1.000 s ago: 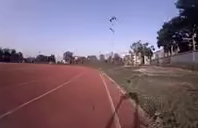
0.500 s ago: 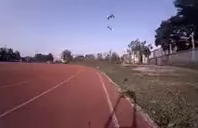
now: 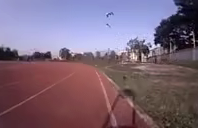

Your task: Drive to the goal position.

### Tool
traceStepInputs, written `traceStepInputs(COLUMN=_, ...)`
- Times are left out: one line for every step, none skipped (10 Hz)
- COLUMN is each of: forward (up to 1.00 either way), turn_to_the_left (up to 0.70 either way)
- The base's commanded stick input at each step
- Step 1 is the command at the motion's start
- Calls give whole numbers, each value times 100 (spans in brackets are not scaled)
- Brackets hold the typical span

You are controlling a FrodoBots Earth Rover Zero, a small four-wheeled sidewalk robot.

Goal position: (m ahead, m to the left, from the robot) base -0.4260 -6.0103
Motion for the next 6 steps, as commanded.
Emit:
traceStepInputs(forward=70, turn_to_the_left=0)
traceStepInputs(forward=70, turn_to_the_left=0)
traceStepInputs(forward=70, turn_to_the_left=0)
traceStepInputs(forward=70, turn_to_the_left=1)
traceStepInputs(forward=70, turn_to_the_left=6)
traceStepInputs(forward=70, turn_to_the_left=14)
